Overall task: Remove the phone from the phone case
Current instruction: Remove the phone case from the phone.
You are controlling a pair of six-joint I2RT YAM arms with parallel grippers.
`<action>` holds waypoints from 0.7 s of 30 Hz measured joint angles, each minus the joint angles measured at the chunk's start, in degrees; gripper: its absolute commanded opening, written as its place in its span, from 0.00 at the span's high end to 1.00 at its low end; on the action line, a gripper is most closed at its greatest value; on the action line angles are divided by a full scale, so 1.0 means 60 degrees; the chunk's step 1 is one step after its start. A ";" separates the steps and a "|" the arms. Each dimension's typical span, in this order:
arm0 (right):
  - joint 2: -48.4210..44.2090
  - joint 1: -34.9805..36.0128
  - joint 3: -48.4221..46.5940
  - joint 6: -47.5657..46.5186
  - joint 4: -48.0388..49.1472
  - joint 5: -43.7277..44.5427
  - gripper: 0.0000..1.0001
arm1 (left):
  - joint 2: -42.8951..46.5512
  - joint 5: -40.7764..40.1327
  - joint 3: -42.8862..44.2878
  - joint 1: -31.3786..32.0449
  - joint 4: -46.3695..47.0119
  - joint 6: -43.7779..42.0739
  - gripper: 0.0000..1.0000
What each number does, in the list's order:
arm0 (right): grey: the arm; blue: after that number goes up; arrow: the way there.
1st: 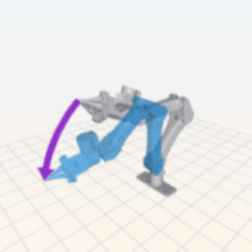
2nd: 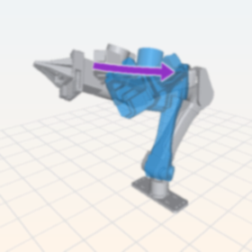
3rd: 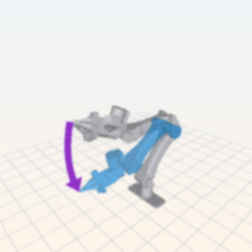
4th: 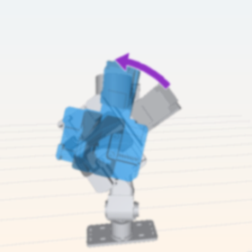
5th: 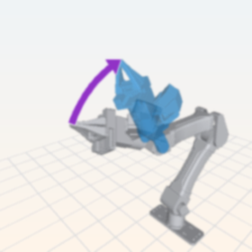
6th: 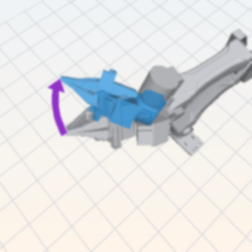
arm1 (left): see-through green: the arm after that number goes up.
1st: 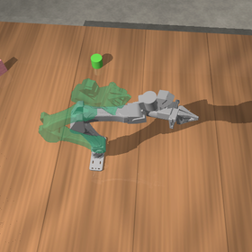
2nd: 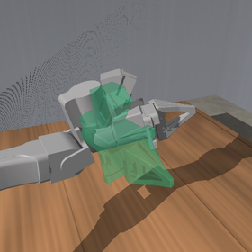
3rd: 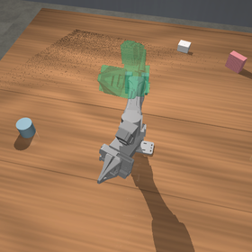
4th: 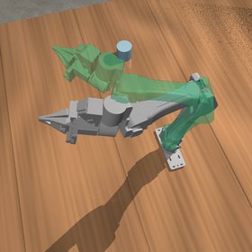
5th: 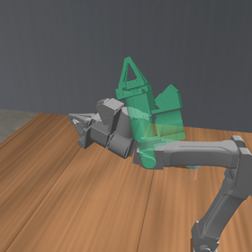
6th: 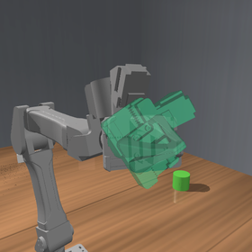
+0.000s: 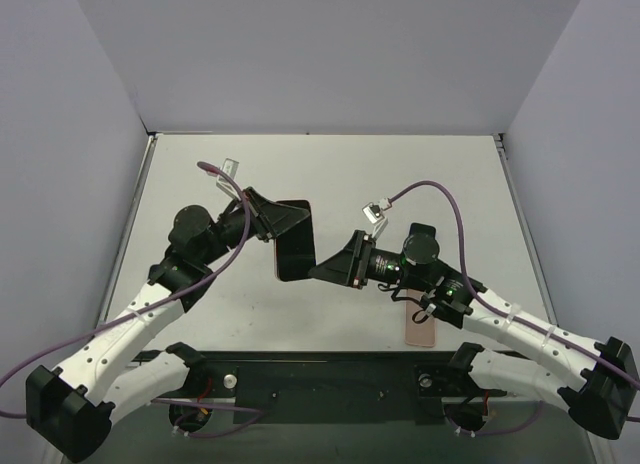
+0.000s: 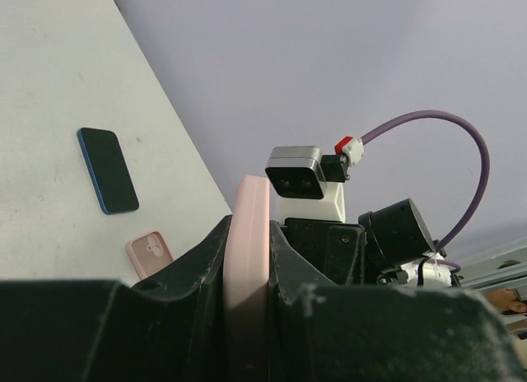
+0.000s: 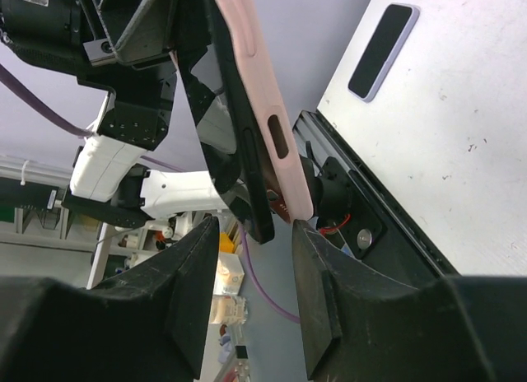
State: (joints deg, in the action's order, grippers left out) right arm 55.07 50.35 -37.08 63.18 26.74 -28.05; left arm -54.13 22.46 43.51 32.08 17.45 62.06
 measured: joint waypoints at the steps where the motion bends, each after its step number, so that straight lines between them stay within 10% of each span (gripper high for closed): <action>1: -0.0040 0.0011 0.0000 0.0000 0.0000 -0.0015 0.62 | 0.0007 -0.0018 0.0055 0.0018 -0.0102 -0.0084 1.00; 21: -0.0379 0.0120 -0.0018 -0.0262 -0.0149 -0.0047 0.49 | -0.0135 0.0131 0.0357 0.0135 -0.0448 -0.0270 1.00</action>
State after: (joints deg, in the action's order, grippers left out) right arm 52.80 51.07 -37.19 61.60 25.85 -28.34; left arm -54.94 23.24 45.65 32.88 14.76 60.45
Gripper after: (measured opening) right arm 0.475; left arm 0.250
